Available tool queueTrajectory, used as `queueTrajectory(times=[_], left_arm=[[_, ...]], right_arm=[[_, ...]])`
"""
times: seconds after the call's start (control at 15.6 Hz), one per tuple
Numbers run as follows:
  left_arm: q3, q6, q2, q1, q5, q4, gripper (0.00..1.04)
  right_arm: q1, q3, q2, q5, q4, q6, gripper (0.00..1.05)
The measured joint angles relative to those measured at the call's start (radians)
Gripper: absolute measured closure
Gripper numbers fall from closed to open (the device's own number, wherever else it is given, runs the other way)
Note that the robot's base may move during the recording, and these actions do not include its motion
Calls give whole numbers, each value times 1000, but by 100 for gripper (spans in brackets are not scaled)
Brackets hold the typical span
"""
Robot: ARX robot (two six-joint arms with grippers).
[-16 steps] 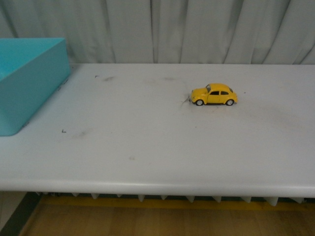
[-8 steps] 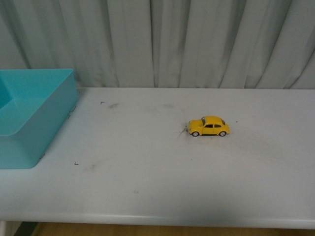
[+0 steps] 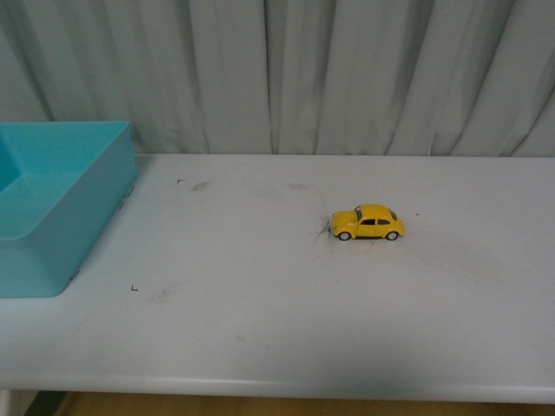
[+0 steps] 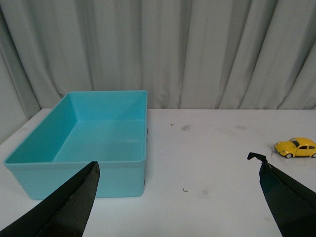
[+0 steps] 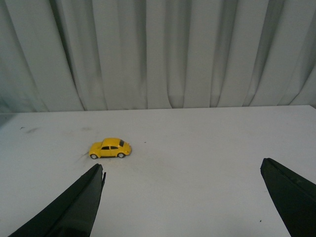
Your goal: Wind up and store yellow beetle toy
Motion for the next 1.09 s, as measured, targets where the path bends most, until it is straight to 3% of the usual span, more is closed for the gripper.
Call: queueTrajectory(times=[1.09], left_arm=[[0, 0, 0, 0, 0, 0, 7]], right_arm=[[0, 0, 0, 0, 1, 0, 6]])
